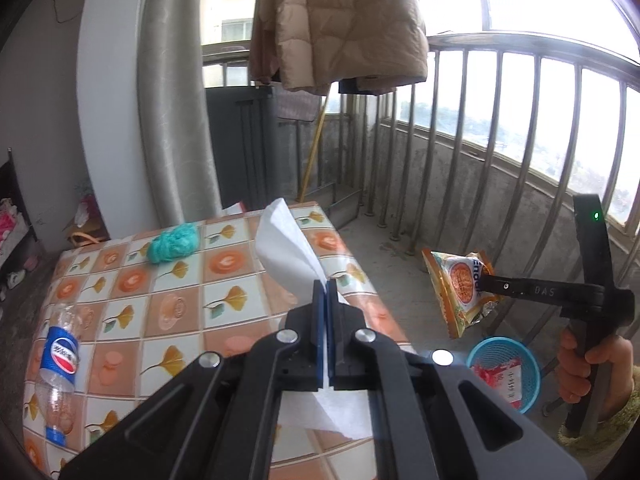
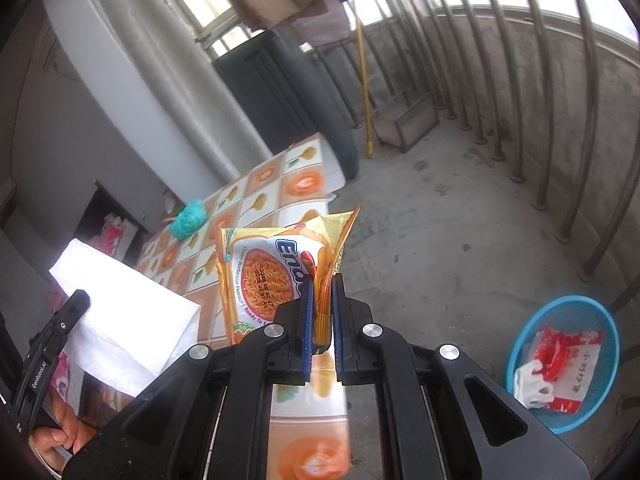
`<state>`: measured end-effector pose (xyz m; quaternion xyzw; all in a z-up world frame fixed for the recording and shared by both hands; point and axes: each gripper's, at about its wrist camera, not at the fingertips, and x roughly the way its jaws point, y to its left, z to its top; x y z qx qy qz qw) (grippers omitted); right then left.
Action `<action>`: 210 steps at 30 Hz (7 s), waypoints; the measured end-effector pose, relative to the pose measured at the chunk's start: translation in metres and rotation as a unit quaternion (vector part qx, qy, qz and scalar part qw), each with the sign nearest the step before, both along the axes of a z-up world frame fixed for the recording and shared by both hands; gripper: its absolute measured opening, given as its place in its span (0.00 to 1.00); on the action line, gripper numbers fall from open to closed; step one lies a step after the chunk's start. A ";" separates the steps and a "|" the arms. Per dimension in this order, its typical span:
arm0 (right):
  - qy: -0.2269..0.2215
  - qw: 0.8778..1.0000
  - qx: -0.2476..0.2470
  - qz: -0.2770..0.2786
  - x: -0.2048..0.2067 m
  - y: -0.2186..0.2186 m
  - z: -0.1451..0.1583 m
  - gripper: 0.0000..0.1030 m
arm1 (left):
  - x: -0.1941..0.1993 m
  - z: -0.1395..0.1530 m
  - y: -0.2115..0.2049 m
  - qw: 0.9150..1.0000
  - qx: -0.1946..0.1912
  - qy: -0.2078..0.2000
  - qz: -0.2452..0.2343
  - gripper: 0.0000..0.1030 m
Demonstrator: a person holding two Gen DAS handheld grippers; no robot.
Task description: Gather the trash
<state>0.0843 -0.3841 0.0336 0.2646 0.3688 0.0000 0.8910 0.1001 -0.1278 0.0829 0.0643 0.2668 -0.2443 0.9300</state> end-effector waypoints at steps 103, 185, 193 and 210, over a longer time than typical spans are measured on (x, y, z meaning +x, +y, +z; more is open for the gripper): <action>0.395 0.851 0.071 -0.339 -0.207 -0.231 -0.314 0.14 | -0.079 -0.127 -0.092 0.971 0.021 0.177 -0.158 0.76; 0.158 0.899 0.104 0.395 0.204 0.478 -0.041 0.84 | 0.044 -0.081 0.343 0.952 -0.096 0.112 0.269 0.87; 0.219 0.870 0.151 0.415 0.226 0.492 -0.076 0.58 | 0.084 -0.109 0.325 0.957 -0.145 0.162 0.193 0.86; 0.168 0.925 0.125 0.316 0.204 0.292 -0.067 0.57 | 0.102 -0.104 0.159 0.968 -0.133 0.206 -0.045 0.85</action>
